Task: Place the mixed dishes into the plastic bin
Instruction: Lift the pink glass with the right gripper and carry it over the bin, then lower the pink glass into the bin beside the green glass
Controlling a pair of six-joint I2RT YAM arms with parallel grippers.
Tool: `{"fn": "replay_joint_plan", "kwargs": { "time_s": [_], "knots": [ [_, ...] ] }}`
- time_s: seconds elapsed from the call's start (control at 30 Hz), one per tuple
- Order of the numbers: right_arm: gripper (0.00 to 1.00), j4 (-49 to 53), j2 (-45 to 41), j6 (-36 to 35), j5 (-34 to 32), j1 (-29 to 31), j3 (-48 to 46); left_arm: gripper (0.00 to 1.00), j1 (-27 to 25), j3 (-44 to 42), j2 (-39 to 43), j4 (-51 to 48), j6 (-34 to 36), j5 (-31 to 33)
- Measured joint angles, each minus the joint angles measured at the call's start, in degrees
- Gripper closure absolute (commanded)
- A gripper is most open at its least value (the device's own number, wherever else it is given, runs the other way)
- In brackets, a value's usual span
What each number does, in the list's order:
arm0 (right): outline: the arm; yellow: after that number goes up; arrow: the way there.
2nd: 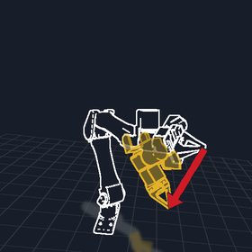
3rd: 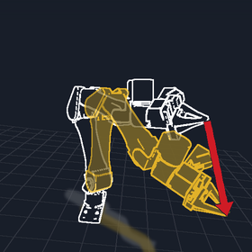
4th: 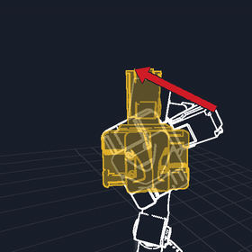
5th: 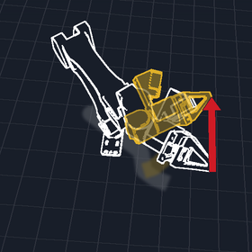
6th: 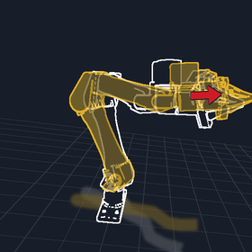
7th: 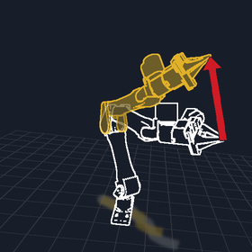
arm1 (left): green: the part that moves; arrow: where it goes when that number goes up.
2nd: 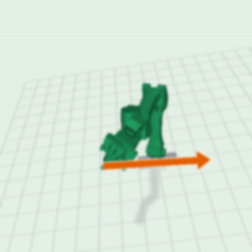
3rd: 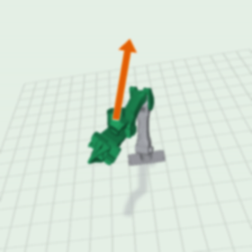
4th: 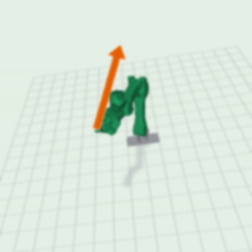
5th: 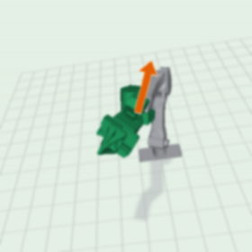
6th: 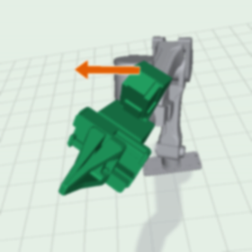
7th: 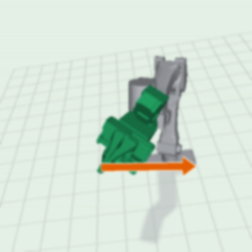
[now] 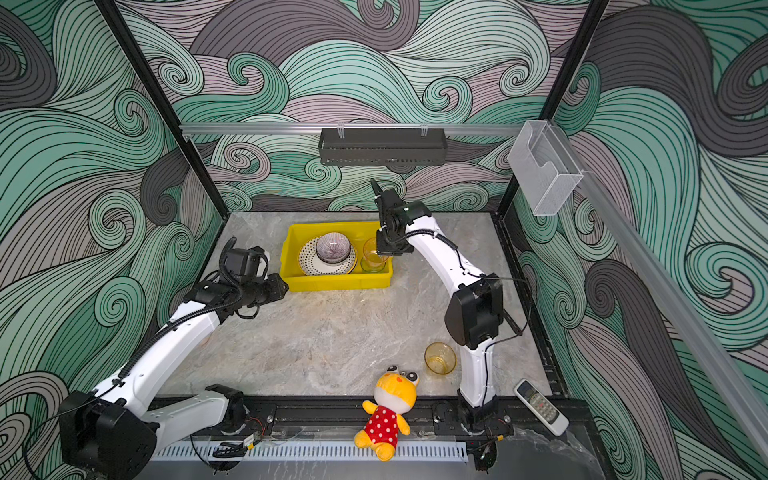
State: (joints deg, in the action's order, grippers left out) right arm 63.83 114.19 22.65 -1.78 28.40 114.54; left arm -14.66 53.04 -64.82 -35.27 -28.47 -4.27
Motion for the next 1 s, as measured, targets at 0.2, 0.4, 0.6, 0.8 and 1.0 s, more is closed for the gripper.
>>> {"fn": "replay_joint_plan", "kwargs": {
  "time_s": [0.2,0.4,0.6,0.8,1.0],
  "knots": [
    [1.00,0.96,1.84,-0.11,0.00,0.37,1.42,0.69,0.00,0.00,-1.01,0.15,0.72,0.04],
    [1.00,1.95,3.85,-0.22,-0.04,0.37,3.91,0.69,0.00,0.07,-2.75,0.17,1.05,0.09],
    [1.00,2.89,5.11,-0.50,-0.50,0.37,4.50,0.69,0.00,0.52,-4.74,0.07,1.09,0.09],
    [1.00,3.28,5.18,-1.07,-0.90,0.37,4.87,0.69,0.02,1.97,-6.03,-0.15,1.46,0.07],
    [1.00,3.65,7.06,-1.25,-0.92,0.42,5.99,0.69,0.02,3.56,-6.73,-1.27,1.77,0.04]
  ]
}}
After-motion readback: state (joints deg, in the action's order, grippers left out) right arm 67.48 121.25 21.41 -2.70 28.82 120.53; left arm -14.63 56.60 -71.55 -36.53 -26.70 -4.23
